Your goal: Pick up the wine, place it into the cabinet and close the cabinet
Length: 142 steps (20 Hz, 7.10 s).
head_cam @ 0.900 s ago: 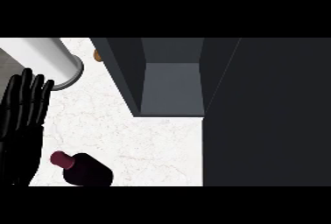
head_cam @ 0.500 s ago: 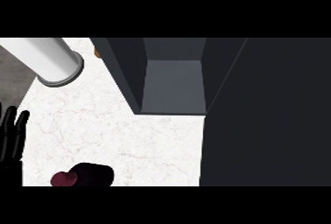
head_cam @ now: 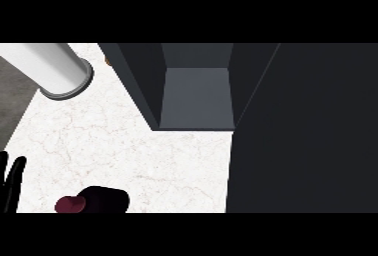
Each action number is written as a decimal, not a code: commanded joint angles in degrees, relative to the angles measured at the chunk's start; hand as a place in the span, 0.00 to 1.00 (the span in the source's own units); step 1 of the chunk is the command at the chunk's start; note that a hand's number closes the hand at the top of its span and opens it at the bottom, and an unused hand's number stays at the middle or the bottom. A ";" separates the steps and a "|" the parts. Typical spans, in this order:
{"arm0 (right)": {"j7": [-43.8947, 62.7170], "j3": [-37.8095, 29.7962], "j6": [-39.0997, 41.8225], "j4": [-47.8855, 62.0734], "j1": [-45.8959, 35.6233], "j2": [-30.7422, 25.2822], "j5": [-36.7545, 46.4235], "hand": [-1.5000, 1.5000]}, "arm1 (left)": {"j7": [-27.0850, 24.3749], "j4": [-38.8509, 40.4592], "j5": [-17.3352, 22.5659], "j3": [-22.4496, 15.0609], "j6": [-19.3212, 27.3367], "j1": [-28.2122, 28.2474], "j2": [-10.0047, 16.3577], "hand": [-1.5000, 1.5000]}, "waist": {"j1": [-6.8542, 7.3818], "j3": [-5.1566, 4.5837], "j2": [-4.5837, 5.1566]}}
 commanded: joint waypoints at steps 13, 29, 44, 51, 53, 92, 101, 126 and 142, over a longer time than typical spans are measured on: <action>24.24 0.16 -9.27 -9.81 -16.60 -1.61 -0.50 0.00 | 15.99 -7.58 -9.62 -1.86 10.39 -7.69 5.06 0.00 | -0.43 0.02 -0.06; 32.38 -2.98 -12.74 -9.52 -26.45 -2.77 0.11 0.00 | 15.05 3.94 -11.61 -1.00 17.53 -14.37 6.44 0.00 | -0.58 0.01 0.07; 41.58 -3.21 -14.64 -9.04 -35.79 -3.83 0.59 0.00 | 8.14 8.06 -8.99 -2.24 15.01 -5.15 4.70 0.00 | -0.43 -0.02 0.06; 42.93 -6.93 -13.91 -9.50 -36.26 -5.21 -1.84 0.00 | -8.01 17.40 -1.31 -1.15 11.56 2.22 0.58 0.00 | -0.38 -0.05 0.01; 45.43 -9.72 -14.02 -11.20 -37.43 -6.60 -3.93 0.00 | -10.70 16.20 2.08 0.74 9.82 6.74 0.87 0.00 | -0.26 -0.05 -0.15; 45.71 -2.73 -16.87 -8.76 -41.51 -5.39 2.04 0.00 | -51.65 68.03 25.58 11.95 -14.89 2.40 0.75 0.00 | -0.39 -0.05 0.05; 49.68 -2.09 -18.85 -12.38 -40.90 -5.83 2.31 0.00 | -54.75 79.35 26.03 14.05 -12.57 -9.21 -0.29 0.00 | -0.95 -0.09 -0.02; 44.89 -6.15 -16.98 -6.86 -42.10 -6.63 -1.04 0.00 | -65.68 81.30 10.72 5.36 -17.77 -29.46 5.56 1.00 | -1.11 -0.03 0.01; 43.76 -5.20 -16.49 -6.72 -38.80 -5.29 -0.39 0.00 | -34.32 51.97 13.75 -2.06 -10.78 -35.05 1.05 1.00 | -0.36 0.01 -0.07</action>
